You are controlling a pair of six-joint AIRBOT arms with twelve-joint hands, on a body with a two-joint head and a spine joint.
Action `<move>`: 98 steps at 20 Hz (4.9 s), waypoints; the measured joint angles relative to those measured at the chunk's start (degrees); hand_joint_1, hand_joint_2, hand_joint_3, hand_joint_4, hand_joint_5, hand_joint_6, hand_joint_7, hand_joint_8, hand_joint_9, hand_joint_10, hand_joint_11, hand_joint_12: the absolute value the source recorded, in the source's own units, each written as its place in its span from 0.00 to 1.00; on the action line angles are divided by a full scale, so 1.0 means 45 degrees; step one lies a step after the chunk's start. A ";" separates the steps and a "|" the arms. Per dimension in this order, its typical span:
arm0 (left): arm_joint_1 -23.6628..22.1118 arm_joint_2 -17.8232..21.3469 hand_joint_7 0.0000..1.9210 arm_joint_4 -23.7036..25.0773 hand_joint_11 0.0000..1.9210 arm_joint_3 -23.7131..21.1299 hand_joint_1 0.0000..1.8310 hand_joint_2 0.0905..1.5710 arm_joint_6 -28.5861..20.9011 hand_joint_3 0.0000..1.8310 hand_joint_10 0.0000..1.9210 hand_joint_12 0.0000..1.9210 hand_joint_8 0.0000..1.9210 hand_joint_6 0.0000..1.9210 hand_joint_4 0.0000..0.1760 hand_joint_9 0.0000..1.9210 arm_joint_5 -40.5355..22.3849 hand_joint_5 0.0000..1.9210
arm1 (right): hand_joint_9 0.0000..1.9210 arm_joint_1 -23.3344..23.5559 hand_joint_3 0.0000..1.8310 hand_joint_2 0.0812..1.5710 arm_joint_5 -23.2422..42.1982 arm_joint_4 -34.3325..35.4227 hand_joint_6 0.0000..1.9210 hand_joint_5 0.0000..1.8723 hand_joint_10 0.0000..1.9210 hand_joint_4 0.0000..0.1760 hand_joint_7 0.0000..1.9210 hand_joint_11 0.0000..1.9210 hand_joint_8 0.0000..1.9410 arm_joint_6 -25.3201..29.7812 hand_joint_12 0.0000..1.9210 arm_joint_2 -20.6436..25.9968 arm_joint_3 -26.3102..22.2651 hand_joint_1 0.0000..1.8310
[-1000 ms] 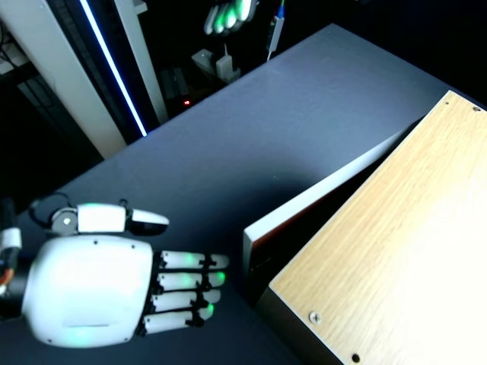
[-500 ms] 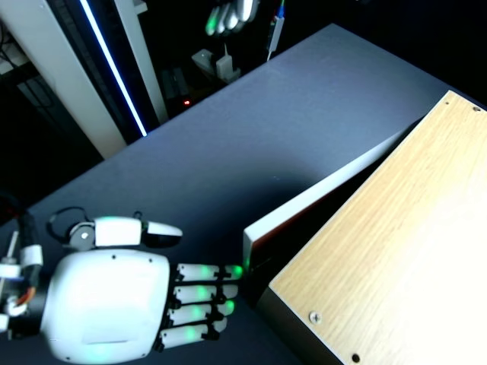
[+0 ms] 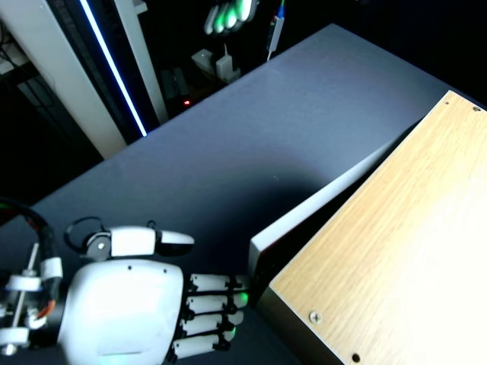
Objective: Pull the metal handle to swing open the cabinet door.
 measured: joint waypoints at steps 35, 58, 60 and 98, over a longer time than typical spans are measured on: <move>0.0005 0.0000 0.18 0.0005 0.00 0.0000 0.00 1.00 0.0000 0.05 0.00 0.39 0.00 0.00 0.00 0.16 0.0005 0.18 | 0.05 0.0000 0.05 1.00 -0.0772 -0.0209 0.00 0.05 0.00 0.00 0.06 0.00 0.00 -0.0010 0.21 -0.0068 -0.0437 0.00; 0.0005 0.0000 0.20 0.0000 0.02 -0.0010 0.00 1.00 0.0000 0.07 0.00 0.40 0.00 0.00 0.00 0.18 0.0000 0.20 | 0.05 0.0000 0.05 1.00 0.0233 0.0141 0.00 0.05 0.00 0.00 0.06 0.00 0.00 -0.0005 0.22 0.0063 -0.1413 0.00; 0.0005 0.0000 0.20 0.0005 0.02 -0.0010 0.00 1.00 0.0000 0.06 0.00 0.40 0.00 0.00 0.00 0.18 0.0000 0.20 | 0.05 0.0000 0.05 1.00 0.0219 0.0117 0.00 0.05 0.00 0.00 0.06 0.00 0.00 -0.0010 0.23 0.0102 -0.1404 0.00; 0.0005 0.0000 0.19 0.0000 0.00 -0.0010 0.00 1.00 0.0000 0.06 0.00 0.40 0.00 0.00 0.00 0.18 0.0005 0.19 | 0.06 0.0000 0.05 1.00 0.0675 0.1914 0.00 0.07 0.00 0.00 0.07 0.00 0.00 -0.0010 0.24 0.0685 -0.2851 0.00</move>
